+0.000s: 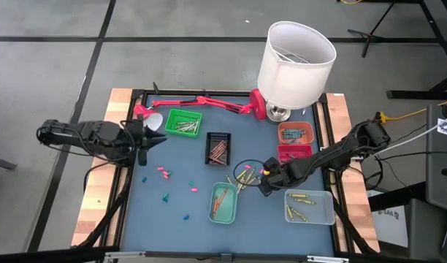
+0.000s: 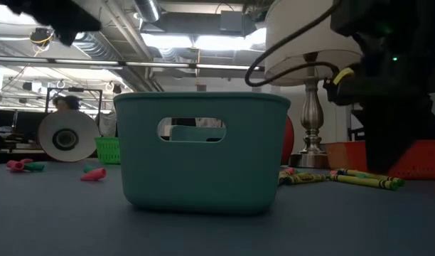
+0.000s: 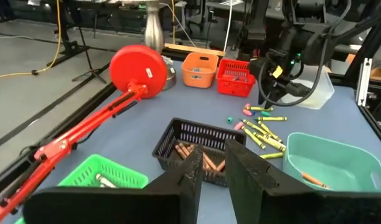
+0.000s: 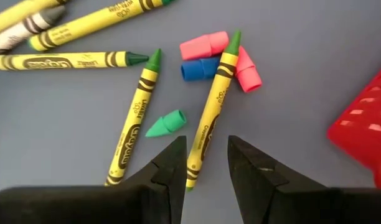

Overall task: Sort crayons
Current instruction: Put the green crayon into the transparent bin

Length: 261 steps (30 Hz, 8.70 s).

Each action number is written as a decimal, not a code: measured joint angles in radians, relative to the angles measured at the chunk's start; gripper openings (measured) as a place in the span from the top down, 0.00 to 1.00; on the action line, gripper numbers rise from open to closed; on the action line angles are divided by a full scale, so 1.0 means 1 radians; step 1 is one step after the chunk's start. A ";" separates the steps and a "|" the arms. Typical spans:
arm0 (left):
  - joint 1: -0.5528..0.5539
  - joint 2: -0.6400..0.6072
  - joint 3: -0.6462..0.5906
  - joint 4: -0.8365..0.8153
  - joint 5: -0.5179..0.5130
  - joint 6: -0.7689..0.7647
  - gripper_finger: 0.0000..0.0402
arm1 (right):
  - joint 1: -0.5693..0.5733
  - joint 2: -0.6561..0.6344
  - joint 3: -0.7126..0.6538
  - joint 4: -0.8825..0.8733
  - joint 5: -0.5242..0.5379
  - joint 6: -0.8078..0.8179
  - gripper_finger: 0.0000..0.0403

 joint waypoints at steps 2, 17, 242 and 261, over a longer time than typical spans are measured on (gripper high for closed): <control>0.000 -0.054 -0.044 0.003 0.000 0.000 0.87 | 0.000 0.010 0.000 0.001 0.000 0.000 0.72; 0.001 -0.348 -0.278 0.127 0.076 0.138 0.87 | 0.000 0.025 0.000 0.023 0.000 -0.001 0.72; 0.147 -0.348 -0.550 0.551 0.157 0.372 0.87 | -0.006 0.160 0.102 0.117 0.005 -0.587 0.98; 0.147 -0.348 -0.550 0.553 0.156 0.372 0.87 | -0.004 0.038 0.260 -0.060 -0.247 -0.655 0.93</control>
